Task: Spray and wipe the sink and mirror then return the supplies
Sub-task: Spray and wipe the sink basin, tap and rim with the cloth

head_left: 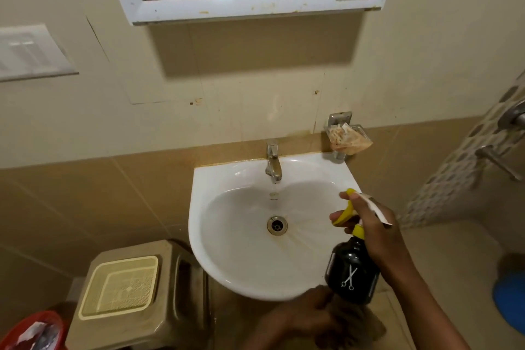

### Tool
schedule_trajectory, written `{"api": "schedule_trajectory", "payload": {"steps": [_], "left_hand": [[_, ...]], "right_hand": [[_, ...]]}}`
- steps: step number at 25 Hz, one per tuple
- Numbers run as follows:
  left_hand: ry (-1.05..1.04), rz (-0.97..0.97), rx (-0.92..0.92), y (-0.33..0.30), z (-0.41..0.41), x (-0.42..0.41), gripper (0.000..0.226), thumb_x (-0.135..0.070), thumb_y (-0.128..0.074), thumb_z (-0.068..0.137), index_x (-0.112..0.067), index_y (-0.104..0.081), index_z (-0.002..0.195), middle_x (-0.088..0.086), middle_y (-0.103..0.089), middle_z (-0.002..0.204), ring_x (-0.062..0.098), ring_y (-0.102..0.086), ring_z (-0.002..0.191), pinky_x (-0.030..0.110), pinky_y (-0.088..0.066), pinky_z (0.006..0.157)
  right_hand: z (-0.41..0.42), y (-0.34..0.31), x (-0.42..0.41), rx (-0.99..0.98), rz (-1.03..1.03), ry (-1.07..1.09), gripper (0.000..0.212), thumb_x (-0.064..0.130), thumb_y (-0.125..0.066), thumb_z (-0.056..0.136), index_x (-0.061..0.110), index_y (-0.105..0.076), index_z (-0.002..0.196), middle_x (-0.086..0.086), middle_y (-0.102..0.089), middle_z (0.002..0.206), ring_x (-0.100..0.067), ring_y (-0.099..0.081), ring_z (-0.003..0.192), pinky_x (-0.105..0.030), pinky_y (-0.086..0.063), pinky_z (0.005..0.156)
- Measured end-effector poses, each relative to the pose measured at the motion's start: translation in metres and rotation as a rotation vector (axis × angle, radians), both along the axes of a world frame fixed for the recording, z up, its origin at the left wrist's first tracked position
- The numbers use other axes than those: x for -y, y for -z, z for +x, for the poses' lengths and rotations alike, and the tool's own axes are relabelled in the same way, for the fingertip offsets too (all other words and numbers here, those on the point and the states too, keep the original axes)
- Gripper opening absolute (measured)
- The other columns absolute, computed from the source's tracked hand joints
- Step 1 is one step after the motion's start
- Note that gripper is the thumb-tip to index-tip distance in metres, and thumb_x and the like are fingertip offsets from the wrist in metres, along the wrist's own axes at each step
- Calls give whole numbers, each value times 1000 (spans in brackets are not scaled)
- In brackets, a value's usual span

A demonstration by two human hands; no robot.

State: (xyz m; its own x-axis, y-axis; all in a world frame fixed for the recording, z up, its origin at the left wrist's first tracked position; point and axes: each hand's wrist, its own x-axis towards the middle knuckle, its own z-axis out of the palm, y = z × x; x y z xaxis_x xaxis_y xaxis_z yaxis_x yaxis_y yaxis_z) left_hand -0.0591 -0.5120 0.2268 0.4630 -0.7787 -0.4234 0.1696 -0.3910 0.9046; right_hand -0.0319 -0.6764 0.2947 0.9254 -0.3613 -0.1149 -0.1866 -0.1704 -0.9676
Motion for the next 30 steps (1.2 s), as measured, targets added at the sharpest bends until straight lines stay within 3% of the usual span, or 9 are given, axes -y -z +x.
{"api": "schedule_trajectory", "payload": {"steps": [3,5,7,11,16,19,22,27,30], "left_hand": [[-191,-153,22,5,24,-9,31,-19,-55,82,-18,-69,110,22,-67,101,31,-63,88,57,-53,81],[-389,-85,133,20,73,-34,23,-7,-57,90,-10,-70,109,27,-68,96,28,-66,73,41,-60,61],[-506,235,359,44,128,-66,22,-6,-61,91,-9,-64,113,22,-66,105,26,-67,78,41,-61,67],[-161,917,684,105,170,-119,45,-35,-68,82,-27,-56,125,3,-51,129,33,-50,121,47,-43,99],[-292,300,138,109,109,-98,15,-14,-59,83,-16,-66,96,16,-69,93,28,-71,76,47,-60,64],[-149,-13,-162,73,79,-61,13,9,-45,90,14,-56,95,21,-52,77,16,-55,60,25,-41,49],[-108,-103,-60,53,59,-39,10,18,-44,89,15,-48,80,18,-41,79,16,-41,65,23,-35,55],[-123,-146,73,57,55,-53,22,-3,-61,85,-2,-61,107,9,-63,99,13,-61,92,35,-52,78],[-448,-136,16,70,102,-54,24,6,-55,94,-13,-68,101,1,-72,80,15,-69,64,26,-51,51]], "right_hand": [[-3,-18,13,11,53,22,40,28,-45,109,4,-76,102,-1,-83,83,-6,-76,74,-34,-56,74],[-4,-18,16,10,53,25,42,27,-44,109,1,-76,98,1,-82,85,-3,-74,72,-31,-54,72],[-1,-9,12,-5,48,32,38,29,-47,108,6,-76,101,-4,-82,83,-9,-76,75,-31,-53,72],[5,21,-3,-58,48,-5,39,48,-52,96,20,-76,108,-8,-82,84,-23,-78,84,-31,-54,74],[11,33,-2,-79,59,27,37,35,-50,107,9,-76,106,-5,-82,89,-19,-78,83,-31,-54,75],[13,22,13,-46,61,78,38,31,-47,108,5,-75,111,-10,-82,87,-11,-77,77,-29,-55,74],[17,14,26,-15,64,141,41,30,-46,108,0,-74,108,-2,-82,86,-3,-74,74,-28,-55,73],[24,13,31,-15,77,196,53,26,-47,108,-14,-74,86,1,-81,102,7,-71,77,-31,-54,73],[27,18,23,-33,70,189,48,28,-47,108,-8,-75,95,-5,-82,94,0,-71,71,-25,-57,71]]}}
